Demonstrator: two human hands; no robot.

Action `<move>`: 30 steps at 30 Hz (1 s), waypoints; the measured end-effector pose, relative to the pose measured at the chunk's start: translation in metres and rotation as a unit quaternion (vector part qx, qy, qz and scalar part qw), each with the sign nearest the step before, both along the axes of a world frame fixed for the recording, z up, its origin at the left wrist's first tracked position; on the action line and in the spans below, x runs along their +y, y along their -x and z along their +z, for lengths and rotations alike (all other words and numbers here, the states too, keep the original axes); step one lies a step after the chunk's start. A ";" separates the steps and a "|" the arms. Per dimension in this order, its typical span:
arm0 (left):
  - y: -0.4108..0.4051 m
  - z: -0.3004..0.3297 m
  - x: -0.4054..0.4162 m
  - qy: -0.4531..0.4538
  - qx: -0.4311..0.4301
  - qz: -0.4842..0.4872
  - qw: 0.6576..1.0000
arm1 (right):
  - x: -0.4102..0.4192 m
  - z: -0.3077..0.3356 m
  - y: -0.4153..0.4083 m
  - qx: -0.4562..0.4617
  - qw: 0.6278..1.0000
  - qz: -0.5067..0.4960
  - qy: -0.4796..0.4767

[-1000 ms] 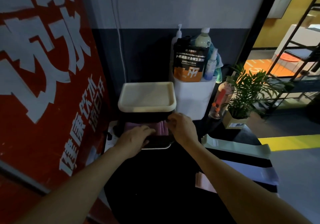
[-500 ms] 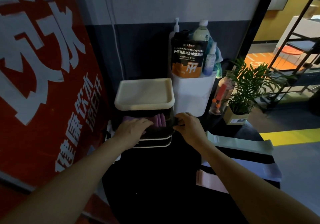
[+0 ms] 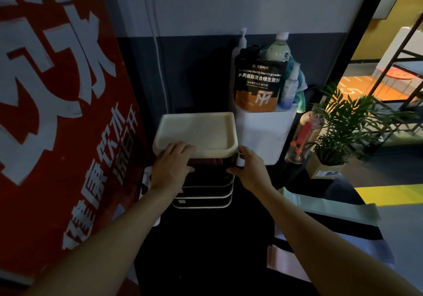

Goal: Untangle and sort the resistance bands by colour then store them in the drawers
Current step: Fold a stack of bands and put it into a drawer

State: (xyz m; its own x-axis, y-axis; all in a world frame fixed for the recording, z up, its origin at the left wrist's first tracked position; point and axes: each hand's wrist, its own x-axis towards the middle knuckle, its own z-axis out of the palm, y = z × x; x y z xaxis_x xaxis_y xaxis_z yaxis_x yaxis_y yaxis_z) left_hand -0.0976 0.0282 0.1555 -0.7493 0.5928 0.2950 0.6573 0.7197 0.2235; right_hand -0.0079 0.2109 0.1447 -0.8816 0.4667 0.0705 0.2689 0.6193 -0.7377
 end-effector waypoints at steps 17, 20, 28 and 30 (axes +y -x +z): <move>0.006 -0.022 0.000 -0.106 0.052 -0.023 0.993 | 0.000 -0.021 0.011 0.046 0.995 -0.058 0.070; -0.006 -0.035 -0.018 -0.140 0.027 -0.022 0.990 | -0.003 -0.030 0.001 0.022 0.995 -0.057 0.077; -0.019 -0.095 -0.052 -0.164 -0.101 0.104 0.976 | -0.016 -0.061 -0.004 -0.007 0.989 -0.056 0.138; -0.012 -0.107 -0.051 -0.200 -0.131 0.123 0.963 | -0.018 -0.068 -0.001 -0.006 0.989 -0.058 0.135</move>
